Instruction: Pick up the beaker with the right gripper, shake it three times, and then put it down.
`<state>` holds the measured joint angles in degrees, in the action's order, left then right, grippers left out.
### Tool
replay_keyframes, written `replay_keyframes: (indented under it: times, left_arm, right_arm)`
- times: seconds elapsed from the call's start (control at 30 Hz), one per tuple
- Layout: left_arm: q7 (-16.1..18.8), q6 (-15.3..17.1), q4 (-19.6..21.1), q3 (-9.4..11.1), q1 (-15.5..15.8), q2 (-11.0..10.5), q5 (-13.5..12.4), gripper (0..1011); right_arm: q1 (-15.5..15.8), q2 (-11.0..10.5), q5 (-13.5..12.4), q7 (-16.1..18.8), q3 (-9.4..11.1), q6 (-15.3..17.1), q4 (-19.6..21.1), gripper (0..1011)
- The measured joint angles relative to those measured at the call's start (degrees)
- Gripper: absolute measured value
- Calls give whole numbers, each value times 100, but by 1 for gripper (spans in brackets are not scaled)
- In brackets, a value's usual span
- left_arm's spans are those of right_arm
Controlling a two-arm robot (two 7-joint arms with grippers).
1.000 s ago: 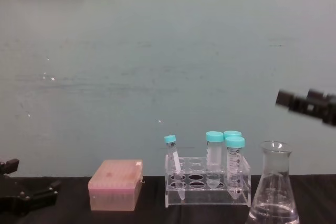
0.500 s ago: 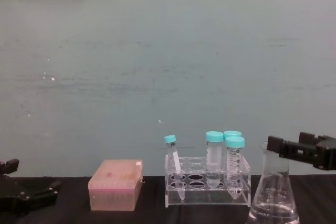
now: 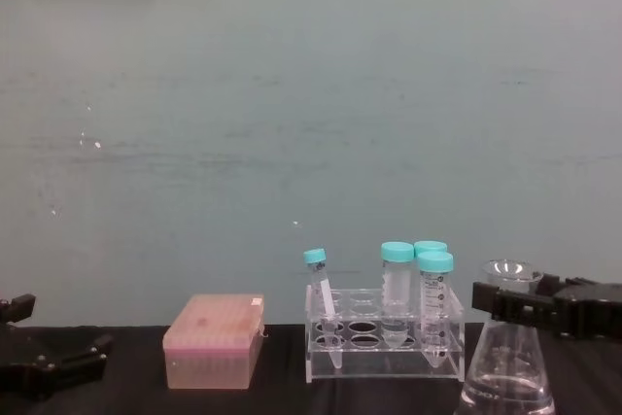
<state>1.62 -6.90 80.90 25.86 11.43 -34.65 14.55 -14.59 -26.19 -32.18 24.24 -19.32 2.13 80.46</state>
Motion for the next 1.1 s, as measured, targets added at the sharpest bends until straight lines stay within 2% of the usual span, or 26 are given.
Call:
replay_keyframes:
  times: [0.53,1.1]
  left_arm:
    - [0,0,0,0,0,0,0,1000]
    - [0,0,0,0,0,0,0,1000]
  right_arm:
    - [-239,196,388,-121,-82,173,-244,1000]
    - [-299,317,561,-114,-73,233,-353,1000]
